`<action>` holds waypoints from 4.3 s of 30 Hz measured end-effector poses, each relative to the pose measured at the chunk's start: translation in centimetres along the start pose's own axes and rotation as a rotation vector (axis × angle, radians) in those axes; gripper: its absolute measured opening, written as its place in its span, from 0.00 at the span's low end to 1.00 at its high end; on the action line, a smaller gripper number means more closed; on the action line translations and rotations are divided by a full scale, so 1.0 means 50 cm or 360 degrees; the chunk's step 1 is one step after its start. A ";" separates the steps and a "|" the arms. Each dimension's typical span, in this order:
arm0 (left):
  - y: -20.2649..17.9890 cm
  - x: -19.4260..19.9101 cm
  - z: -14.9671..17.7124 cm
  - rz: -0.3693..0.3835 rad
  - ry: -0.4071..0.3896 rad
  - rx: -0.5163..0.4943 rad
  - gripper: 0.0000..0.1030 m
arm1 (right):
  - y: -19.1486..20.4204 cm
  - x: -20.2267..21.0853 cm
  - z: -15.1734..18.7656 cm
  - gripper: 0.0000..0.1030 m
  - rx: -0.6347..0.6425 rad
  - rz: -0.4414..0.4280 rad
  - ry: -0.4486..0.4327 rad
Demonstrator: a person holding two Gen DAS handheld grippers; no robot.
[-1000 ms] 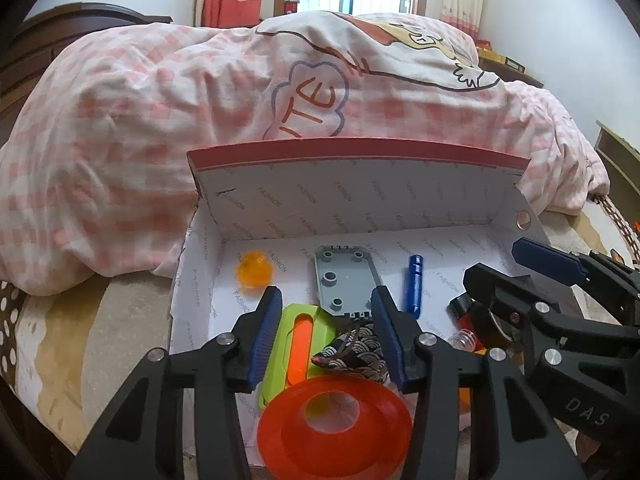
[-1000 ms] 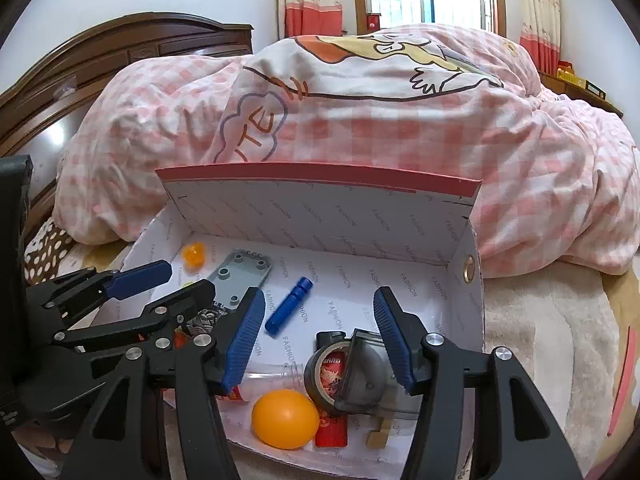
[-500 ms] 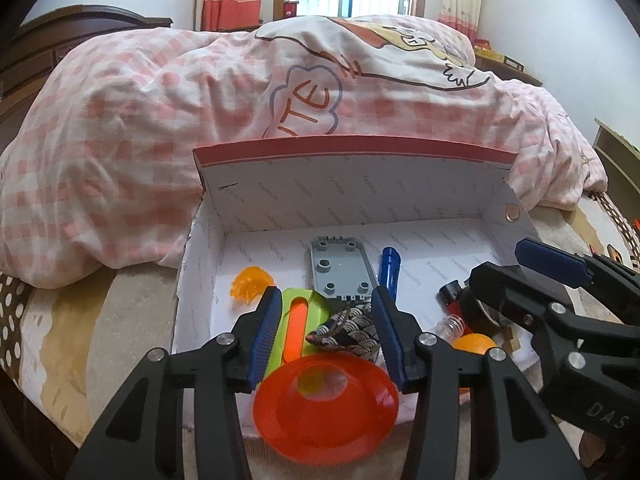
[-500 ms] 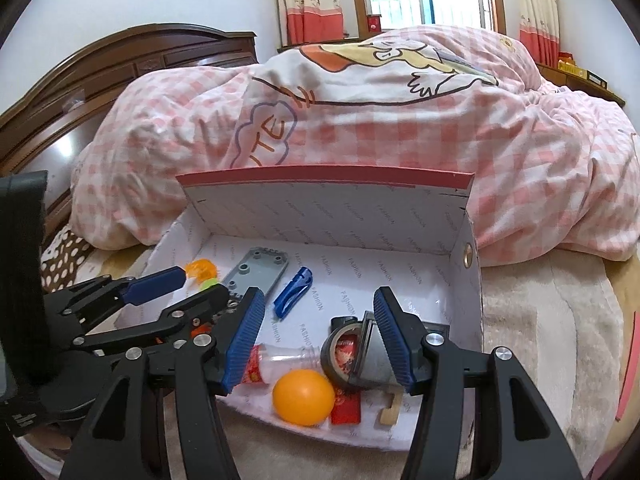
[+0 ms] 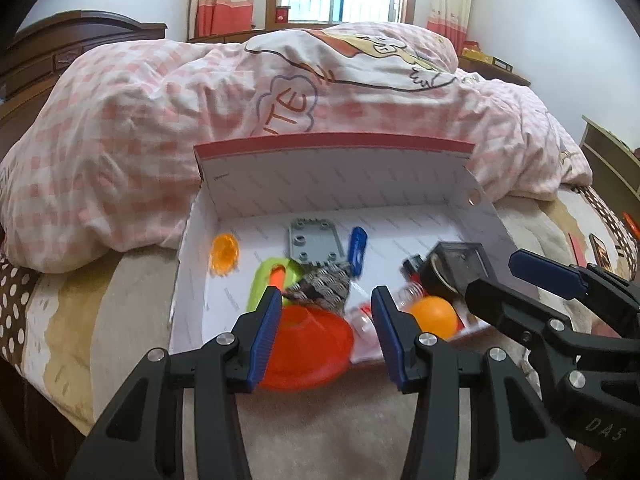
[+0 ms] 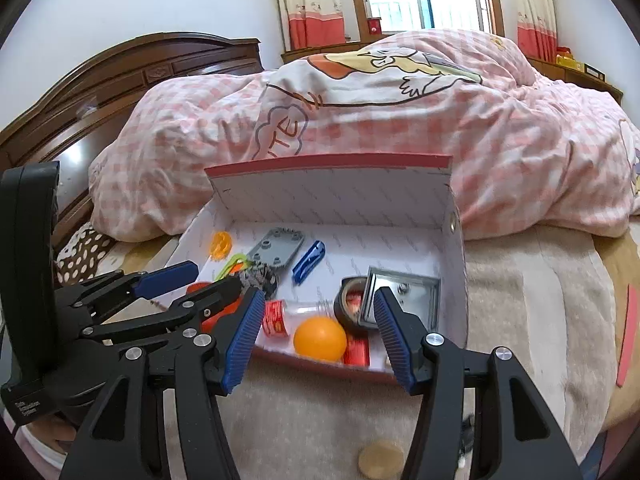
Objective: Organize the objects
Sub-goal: 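Withdraw both open grippers from the box, then grasp the round wooden disc with the left gripper, then grasp the white-and-black robot figure with the right gripper while the left gripper holds the disc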
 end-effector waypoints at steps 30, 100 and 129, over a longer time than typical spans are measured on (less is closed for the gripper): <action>-0.116 0.079 0.104 0.0125 0.0051 -0.0110 0.45 | -0.064 0.136 0.152 0.56 0.0009 0.0075 0.0067; -0.243 0.014 0.175 0.0294 0.0199 -0.0368 0.30 | -0.180 0.108 0.194 0.76 0.0272 0.0047 0.0226; -0.198 0.047 0.150 0.0257 0.0121 -0.0270 0.30 | -0.180 0.065 0.188 0.59 0.0155 0.0060 0.0302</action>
Point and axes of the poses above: each gripper's, at about its wrist camera, not at the fingertips, and x roughly against the way its jaws point, y to its left, z to its underside, the point moved 9 cm from there along -x, roughly the way its jaws point, and after that the axes turned 10 degrees about -y, right-handed, at the moved point
